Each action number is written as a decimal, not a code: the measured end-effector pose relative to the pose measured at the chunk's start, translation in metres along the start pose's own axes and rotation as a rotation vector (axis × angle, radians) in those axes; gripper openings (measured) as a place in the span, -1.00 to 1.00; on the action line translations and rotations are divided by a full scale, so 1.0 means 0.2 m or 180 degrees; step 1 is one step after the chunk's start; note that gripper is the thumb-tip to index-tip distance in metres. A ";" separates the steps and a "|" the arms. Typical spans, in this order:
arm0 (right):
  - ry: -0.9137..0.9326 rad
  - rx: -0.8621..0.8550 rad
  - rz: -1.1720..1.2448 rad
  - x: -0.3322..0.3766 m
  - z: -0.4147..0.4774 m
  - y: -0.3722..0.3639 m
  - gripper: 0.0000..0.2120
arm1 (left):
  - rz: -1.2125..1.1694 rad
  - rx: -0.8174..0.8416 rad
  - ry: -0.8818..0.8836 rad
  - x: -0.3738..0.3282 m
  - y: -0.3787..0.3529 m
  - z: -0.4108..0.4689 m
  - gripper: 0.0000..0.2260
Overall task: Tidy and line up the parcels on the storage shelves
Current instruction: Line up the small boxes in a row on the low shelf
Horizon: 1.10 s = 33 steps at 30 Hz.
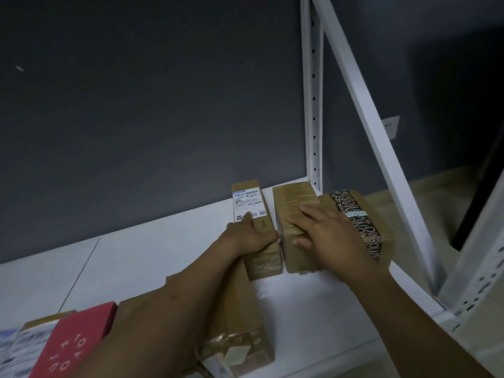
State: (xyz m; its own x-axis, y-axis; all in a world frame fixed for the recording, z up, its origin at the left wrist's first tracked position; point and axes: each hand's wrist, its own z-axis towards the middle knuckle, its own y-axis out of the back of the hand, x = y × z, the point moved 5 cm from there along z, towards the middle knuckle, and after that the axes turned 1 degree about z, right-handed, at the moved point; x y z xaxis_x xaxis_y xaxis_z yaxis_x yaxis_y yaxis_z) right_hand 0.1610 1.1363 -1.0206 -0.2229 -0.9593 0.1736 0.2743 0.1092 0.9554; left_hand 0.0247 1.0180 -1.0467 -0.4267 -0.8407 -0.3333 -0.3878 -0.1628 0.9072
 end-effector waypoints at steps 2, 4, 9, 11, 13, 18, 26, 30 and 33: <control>0.0018 -0.0045 0.0030 -0.01 0.00 -0.01 -0.51 | -0.0064 0.0083 0.0115 0.00 -0.02 0.03 -0.06; 0.0042 -0.0056 0.0049 -0.02 0.00 -0.02 -0.51 | -0.0135 -0.0001 0.0260 -0.01 -0.02 0.05 -0.08; 0.0116 0.0001 0.0114 -0.01 0.01 -0.02 -0.49 | -0.0777 -0.0524 0.0573 0.02 0.01 0.06 -0.07; 0.0137 0.0065 0.0231 0.00 0.00 -0.02 -0.47 | -0.1062 -0.0780 0.0582 0.05 0.05 0.03 -0.09; 0.0189 0.0053 0.0302 0.02 -0.01 0.00 -0.46 | -0.1263 -0.1058 0.0462 0.06 0.11 -0.02 -0.10; 0.0036 -0.0443 0.1456 0.15 -0.06 0.11 -0.48 | -0.1666 -0.1648 -0.0286 0.06 0.27 -0.23 -0.11; -0.0377 -0.0310 0.4104 0.49 -0.09 0.32 -0.05 | -0.2411 -0.1696 -0.1202 0.18 0.36 -0.74 -0.09; -0.0248 -0.0265 0.4395 0.60 -0.13 0.38 -0.15 | -0.2493 -0.1258 -0.1476 0.22 0.39 -0.87 -0.05; -0.0192 -0.0514 0.4135 0.63 -0.15 0.42 -0.33 | -0.2555 -0.1232 -0.1511 0.20 0.44 -0.93 -0.03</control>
State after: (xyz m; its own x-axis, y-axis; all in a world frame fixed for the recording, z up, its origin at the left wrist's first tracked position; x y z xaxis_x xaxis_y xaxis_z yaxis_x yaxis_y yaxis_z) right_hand 0.1838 1.0160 -0.9262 0.2472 -0.1647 0.9549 0.4268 0.9032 0.0453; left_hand 0.1254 0.8731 -0.9326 -0.4697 -0.1302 -0.8732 -0.4474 -0.8175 0.3626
